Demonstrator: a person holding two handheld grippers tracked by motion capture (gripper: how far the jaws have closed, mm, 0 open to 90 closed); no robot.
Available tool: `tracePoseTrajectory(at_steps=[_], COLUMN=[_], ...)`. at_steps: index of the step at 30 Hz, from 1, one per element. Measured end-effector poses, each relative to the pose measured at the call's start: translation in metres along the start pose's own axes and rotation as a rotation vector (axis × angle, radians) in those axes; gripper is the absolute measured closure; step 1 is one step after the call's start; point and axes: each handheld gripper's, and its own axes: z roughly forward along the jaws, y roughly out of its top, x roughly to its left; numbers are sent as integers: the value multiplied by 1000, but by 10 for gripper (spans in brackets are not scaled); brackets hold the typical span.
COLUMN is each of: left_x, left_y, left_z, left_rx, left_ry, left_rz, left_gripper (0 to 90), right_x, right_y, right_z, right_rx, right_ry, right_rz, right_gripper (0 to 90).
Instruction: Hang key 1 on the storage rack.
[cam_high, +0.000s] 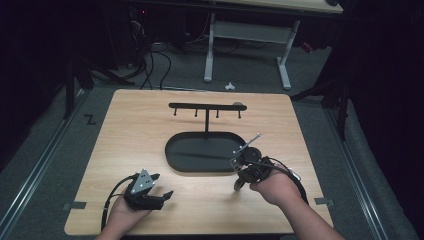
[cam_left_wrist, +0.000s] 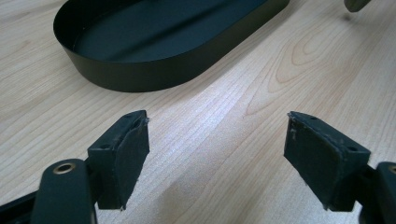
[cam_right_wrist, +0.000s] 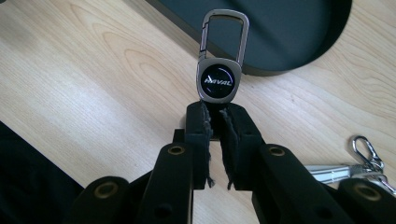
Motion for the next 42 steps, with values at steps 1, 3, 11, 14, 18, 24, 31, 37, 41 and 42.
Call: tracePoseTrajectory(at_steps=[1,3,11,14,18,24,31,37,41,42], left_x=[0,0,0,0,0,0,6,8,7,7], left_y=[0,0,0,0,-1,-5,-14,-22,-26,-27], left_z=[0,0,0,0,-1,-9,-25,-34,-40,-41], left_rx=[-2,-4,-9,-9,-7,-25,-51,-51,-45,-46], left_ry=[0,2,5,5,8,35,90,120,132,137], left_rz=[-3,-4,-4,-3,-1,-10,-48,-65,-75,-77], left_gripper=[227,227,226,226,226,221,214,208,208,208], right_x=[-1,-2,-6,-7,-9,-12,-17,-20,-22,-23], right_y=[0,-2,-3,-2,1,7,16,26,34,36], right_z=[-1,-1,-3,-4,-7,-11,-13,-15,-17,-17], right_rx=[0,-1,-11,-16,-19,-33,-41,-60,-71,-72], right_ry=[1,0,2,7,6,13,14,12,8,7], right_rz=[1,5,24,28,34,36,44,33,30,27], right_gripper=[812,812,812,812,811,811,811,811,812,811])
